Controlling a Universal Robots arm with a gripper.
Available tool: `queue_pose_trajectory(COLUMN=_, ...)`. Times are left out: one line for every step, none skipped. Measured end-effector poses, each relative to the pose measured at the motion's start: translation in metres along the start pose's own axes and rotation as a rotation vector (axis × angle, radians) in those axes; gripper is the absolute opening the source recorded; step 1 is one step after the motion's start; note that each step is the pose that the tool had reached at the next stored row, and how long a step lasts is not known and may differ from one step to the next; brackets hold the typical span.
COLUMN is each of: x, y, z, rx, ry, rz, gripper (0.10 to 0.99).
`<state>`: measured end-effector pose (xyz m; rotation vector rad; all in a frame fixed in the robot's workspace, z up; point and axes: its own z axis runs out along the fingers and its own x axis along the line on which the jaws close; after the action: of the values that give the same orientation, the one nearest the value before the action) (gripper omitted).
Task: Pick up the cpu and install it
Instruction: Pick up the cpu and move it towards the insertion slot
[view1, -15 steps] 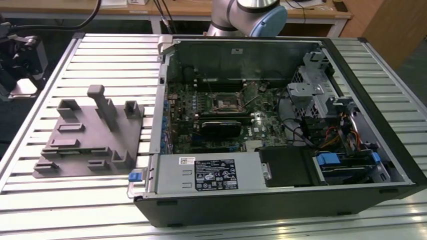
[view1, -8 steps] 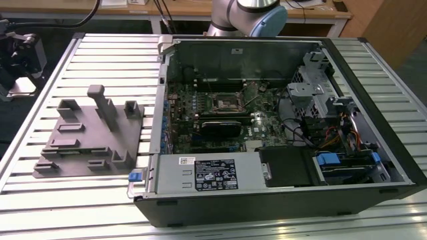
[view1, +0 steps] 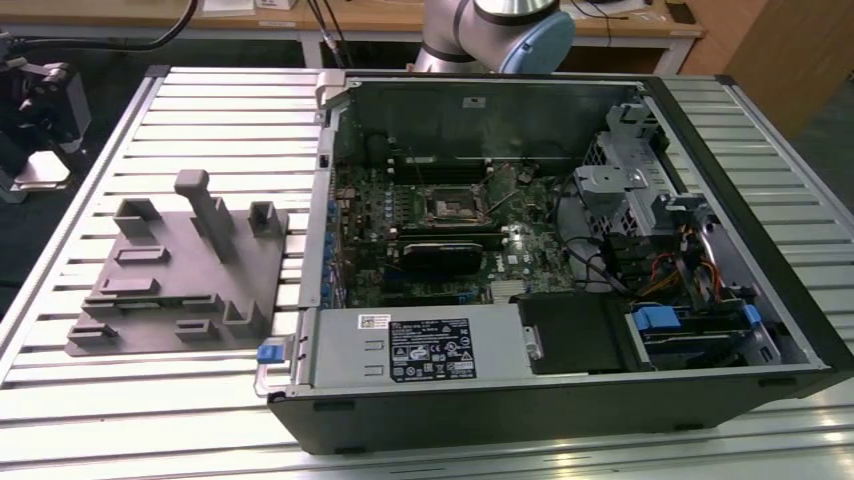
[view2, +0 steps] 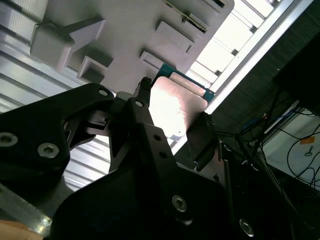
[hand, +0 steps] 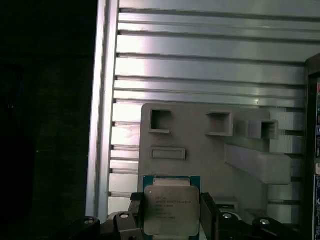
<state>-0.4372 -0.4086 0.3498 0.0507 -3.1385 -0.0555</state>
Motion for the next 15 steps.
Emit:
queue_pose_trajectory(x=0.0, y=0.0, z=-0.0004, rx=0.0, ry=0.0, rz=0.0, gripper=0.541)
queue_pose_trajectory(x=0.0, y=0.0, z=-0.0008, rx=0.0, ry=0.0, rz=0.0, gripper=0.541)
queue_pose_trajectory(x=0.0, y=0.0, z=-0.0012, rx=0.0, ry=0.0, rz=0.0, gripper=0.541)
queue_pose_trajectory(x=0.0, y=0.0001, z=-0.0016, rx=0.0, ry=0.0, rz=0.0, gripper=0.541)
queue_pose_trajectory(x=0.0, y=0.0001, z=-0.002, rx=0.0, ry=0.0, rz=0.0, gripper=0.541)
queue_pose_trajectory(x=0.0, y=0.0001, z=-0.0024, rx=0.0, ry=0.0001, rz=0.0, gripper=0.541)
queue_pose_trajectory(x=0.0, y=0.0001, z=-0.0028, rx=0.0, ry=0.0, rz=0.0, gripper=0.541)
queue_pose_trajectory(x=0.0, y=0.0001, z=-0.0032, rx=0.0, ry=0.0, rz=0.0, gripper=0.541)
queue_pose_trajectory(x=0.0, y=0.0001, z=-0.0036, rx=0.0, ry=0.0, rz=0.0, gripper=0.541)
queue_pose_trajectory(x=0.0, y=0.0002, z=-0.004, rx=0.0, ry=0.0, rz=0.0, gripper=0.541)
queue_pose_trajectory(x=0.0, y=0.0002, z=-0.0044, rx=0.0, ry=0.0, rz=0.0, gripper=0.541)
queue_pose_trajectory(x=0.0, y=0.0002, z=-0.0048, rx=0.0, ry=0.0001, rz=0.0, gripper=0.541)
queue_pose_trajectory(x=0.0, y=0.0002, z=-0.0052, rx=0.0, ry=0.0, rz=0.0, gripper=0.541)
queue_pose_trajectory(x=0.0, y=0.0002, z=-0.0056, rx=0.0, ry=0.0, rz=0.0, gripper=0.541)
queue_pose_trajectory(x=0.0, y=0.0002, z=-0.0061, rx=0.0, ry=0.0, rz=0.0, gripper=0.541)
